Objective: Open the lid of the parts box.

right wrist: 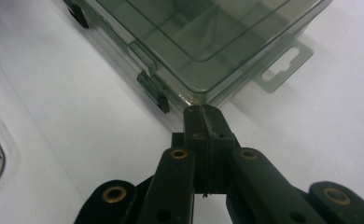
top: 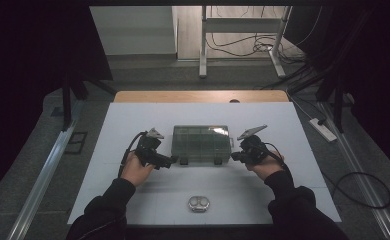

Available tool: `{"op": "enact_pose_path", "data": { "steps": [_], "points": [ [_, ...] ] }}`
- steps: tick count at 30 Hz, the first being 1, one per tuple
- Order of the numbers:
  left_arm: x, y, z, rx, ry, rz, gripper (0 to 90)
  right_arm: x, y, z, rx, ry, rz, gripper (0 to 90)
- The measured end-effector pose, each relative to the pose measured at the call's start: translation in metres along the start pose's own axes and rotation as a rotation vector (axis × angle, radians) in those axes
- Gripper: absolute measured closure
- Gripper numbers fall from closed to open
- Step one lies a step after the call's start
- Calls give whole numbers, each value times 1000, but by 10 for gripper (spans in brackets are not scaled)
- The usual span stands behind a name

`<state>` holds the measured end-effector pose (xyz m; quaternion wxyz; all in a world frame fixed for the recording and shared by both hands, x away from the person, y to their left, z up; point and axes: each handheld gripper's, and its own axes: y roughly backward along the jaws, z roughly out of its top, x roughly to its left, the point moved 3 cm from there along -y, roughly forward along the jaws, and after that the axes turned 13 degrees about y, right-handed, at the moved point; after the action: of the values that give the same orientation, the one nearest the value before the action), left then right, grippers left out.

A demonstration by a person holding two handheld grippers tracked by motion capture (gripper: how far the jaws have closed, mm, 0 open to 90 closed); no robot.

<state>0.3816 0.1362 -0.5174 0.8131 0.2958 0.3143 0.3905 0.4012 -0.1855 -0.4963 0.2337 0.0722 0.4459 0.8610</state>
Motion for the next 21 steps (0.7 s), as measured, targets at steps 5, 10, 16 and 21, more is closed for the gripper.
{"op": "enact_pose_path", "data": {
  "steps": [5,10,16,21],
  "points": [
    [-1,0,0,2,-6,-11,0,0,6,3,-37,-9,-16,896],
    [-2,-1,0,4,-10,-22,0,-1,10,6,-69,-24,-19,896],
    [-3,-1,0,3,-9,-34,0,-1,13,11,-94,-23,-17,896],
    [-6,-2,1,3,-30,-54,0,-2,15,16,-117,-26,-21,896]
  ]
}}
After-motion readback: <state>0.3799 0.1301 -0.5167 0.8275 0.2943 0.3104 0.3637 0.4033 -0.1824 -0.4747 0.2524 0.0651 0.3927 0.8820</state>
